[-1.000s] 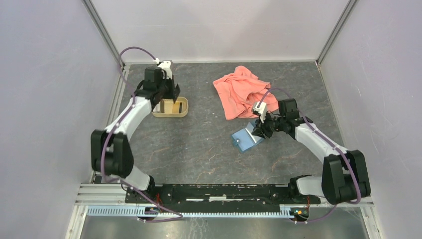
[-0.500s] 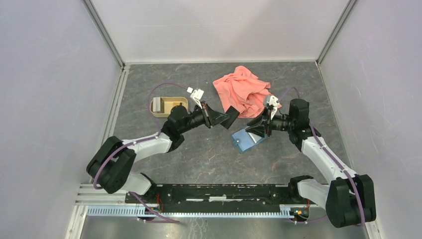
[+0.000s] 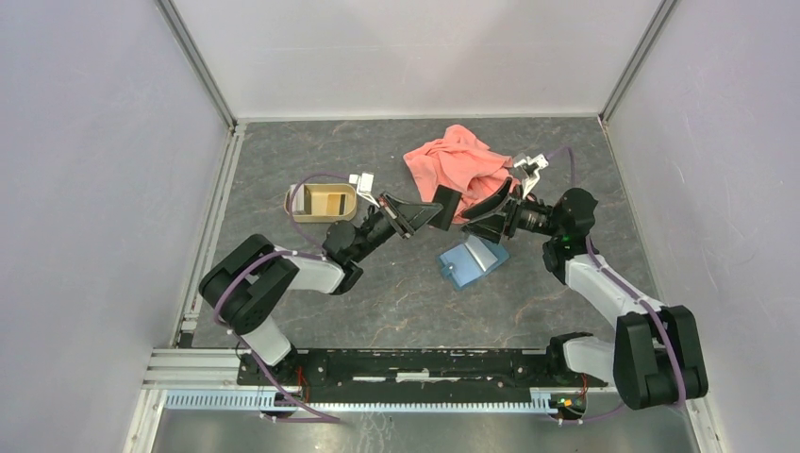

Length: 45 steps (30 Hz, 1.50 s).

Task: Put the credit cards into the card holder
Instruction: Pick up the credit card from the storage box.

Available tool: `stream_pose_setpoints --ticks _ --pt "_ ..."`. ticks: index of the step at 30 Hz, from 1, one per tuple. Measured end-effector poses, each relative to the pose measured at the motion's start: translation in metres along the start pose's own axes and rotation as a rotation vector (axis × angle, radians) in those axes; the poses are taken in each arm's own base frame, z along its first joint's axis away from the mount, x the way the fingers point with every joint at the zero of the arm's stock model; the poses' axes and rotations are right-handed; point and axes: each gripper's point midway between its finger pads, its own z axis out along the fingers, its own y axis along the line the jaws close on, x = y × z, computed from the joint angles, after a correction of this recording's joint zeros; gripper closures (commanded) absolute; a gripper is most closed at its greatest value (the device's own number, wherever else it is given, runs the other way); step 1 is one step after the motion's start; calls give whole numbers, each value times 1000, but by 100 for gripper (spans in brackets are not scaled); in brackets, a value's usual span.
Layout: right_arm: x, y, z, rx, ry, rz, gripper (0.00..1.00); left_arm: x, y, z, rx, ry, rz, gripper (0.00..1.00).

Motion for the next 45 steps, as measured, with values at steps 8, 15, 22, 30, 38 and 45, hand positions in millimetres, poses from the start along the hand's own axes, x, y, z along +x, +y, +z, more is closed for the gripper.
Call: stream_pose_setpoints --ticks 8,15,22,30,38,45 --pt "-7 -1 9 -16 -38 123 41 9 -9 4 36 7 -59 97" --pt "-13 0 15 -28 -73 186 82 16 -15 7 51 16 -77 95" --pt "-15 -4 16 -17 -91 219 100 17 -20 11 67 3 -96 65" --pt "15 -11 9 12 55 36 100 -8 -5 -11 65 70 -43 29" --pt "39 -8 3 -45 169 -45 100 8 6 -33 29 352 85 26" --pt "51 -6 8 -80 222 -46 100 44 3 -45 42 517 215 33"
